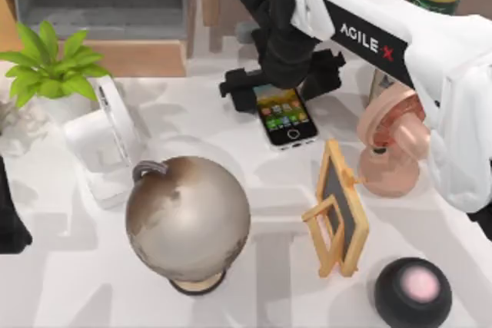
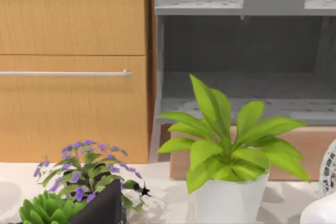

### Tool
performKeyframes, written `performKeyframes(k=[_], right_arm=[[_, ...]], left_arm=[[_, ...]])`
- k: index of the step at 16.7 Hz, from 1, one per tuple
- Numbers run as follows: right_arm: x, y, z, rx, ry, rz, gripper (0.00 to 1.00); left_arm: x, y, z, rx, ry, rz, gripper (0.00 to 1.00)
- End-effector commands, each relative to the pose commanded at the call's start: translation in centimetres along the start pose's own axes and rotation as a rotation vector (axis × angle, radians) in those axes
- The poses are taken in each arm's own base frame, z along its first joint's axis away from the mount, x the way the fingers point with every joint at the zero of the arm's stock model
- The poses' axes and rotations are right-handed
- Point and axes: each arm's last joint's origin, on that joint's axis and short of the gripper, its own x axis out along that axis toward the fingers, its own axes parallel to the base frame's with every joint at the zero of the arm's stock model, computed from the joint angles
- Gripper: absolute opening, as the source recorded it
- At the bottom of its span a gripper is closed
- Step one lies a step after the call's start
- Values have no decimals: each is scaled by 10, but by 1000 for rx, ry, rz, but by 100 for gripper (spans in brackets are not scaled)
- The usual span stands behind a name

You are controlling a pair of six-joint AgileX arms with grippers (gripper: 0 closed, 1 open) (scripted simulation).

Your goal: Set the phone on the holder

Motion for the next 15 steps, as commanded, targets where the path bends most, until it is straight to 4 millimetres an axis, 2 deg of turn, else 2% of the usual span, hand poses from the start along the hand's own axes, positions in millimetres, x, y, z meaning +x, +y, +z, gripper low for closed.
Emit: performKeyframes(k=[3,4,10,15], right_arm=[[0,0,0,0,0,0,0],[-20,0,0,-3,-15,-11,0],[-38,1,4,-3,-15,-11,0],[-39,1,5,-1,-16,-10,0]], left_arm=[[0,0,0,0,0,0,100],[0,0,0,0,0,0,100],[0,0,0,0,0,0,100],[0,0,0,0,0,0,100]])
